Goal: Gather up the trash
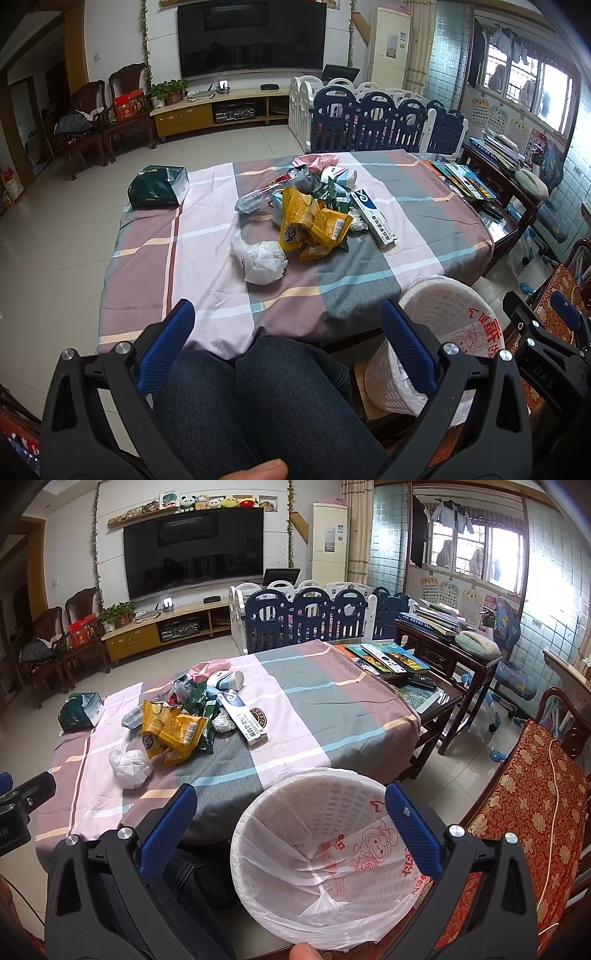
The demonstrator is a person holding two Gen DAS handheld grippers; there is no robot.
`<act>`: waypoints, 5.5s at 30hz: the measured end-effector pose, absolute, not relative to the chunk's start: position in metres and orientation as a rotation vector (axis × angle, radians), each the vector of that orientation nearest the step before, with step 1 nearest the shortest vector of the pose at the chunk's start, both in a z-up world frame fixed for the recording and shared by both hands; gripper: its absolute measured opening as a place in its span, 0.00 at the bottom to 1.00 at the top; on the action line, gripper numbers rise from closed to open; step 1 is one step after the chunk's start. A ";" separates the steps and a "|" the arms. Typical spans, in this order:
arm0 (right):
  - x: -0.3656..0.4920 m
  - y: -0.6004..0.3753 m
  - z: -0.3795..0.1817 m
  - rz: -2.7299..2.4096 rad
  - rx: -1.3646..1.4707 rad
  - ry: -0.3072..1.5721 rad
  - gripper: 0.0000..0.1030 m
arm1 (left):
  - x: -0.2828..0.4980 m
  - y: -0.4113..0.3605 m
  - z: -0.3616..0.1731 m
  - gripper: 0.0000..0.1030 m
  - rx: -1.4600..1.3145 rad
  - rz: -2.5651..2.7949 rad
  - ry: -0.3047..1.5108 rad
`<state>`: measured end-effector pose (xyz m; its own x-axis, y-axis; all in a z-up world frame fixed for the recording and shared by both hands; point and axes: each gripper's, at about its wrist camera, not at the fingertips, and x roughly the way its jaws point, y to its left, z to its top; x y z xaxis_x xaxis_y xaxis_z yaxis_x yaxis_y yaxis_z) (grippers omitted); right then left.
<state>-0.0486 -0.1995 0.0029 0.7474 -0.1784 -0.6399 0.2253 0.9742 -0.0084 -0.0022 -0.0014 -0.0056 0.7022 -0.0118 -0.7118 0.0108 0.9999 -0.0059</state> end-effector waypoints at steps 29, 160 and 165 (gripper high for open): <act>-0.049 -0.201 0.002 -0.222 0.073 0.694 0.97 | -0.002 0.000 -0.005 0.97 -0.004 -0.014 0.796; -0.011 -0.334 -0.115 -0.170 0.366 1.048 0.69 | 0.068 -0.030 -0.074 0.16 -0.215 -0.261 0.942; -0.028 -0.378 -0.068 -0.247 0.465 0.848 0.75 | 0.074 -0.085 -0.096 0.16 -0.206 -0.477 1.050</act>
